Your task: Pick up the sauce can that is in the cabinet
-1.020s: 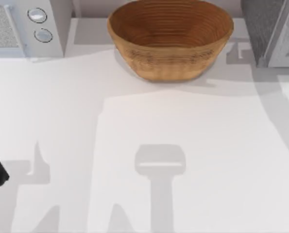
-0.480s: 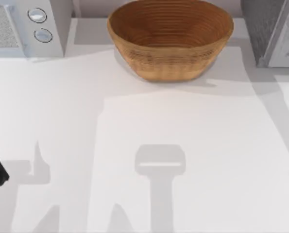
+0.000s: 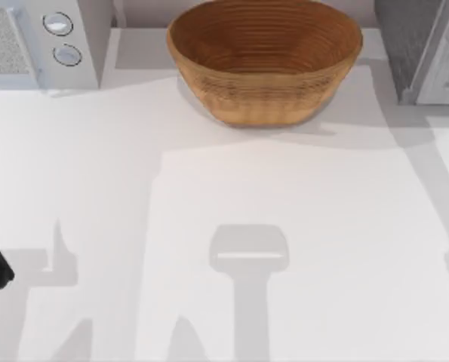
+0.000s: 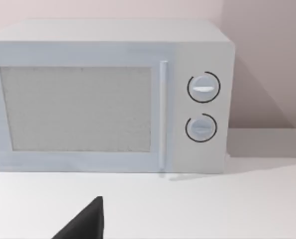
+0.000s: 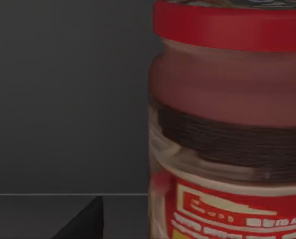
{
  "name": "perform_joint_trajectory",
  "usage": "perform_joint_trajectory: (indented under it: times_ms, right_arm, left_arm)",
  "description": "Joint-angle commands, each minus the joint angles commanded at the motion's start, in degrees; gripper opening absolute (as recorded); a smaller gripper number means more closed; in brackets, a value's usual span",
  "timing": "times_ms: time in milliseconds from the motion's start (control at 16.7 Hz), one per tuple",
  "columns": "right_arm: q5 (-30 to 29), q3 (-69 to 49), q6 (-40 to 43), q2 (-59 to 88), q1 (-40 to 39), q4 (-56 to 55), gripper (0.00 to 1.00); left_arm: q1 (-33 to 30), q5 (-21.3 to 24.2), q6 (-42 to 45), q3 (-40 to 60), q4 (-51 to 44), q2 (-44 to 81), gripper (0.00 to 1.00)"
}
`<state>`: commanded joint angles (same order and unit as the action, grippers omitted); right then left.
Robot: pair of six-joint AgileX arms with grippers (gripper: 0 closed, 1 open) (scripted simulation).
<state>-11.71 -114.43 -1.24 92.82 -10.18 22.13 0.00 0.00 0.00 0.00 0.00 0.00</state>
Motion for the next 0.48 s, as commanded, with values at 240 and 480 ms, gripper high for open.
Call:
perform_joint_trajectory:
  times_ms: [240,480]
  right_arm:
    - [0.75,-8.09,0.02,6.69,0.85,1.22,1.00]
    - [1.46,-14.61,0.05,12.24,1.65,2.20,1.00]
  left_arm:
    - [0.00,0.00,0.00,0.00,0.00,0.00,1.00]
    - [0.00,0.00,0.00,0.00,0.00,0.00,1.00]
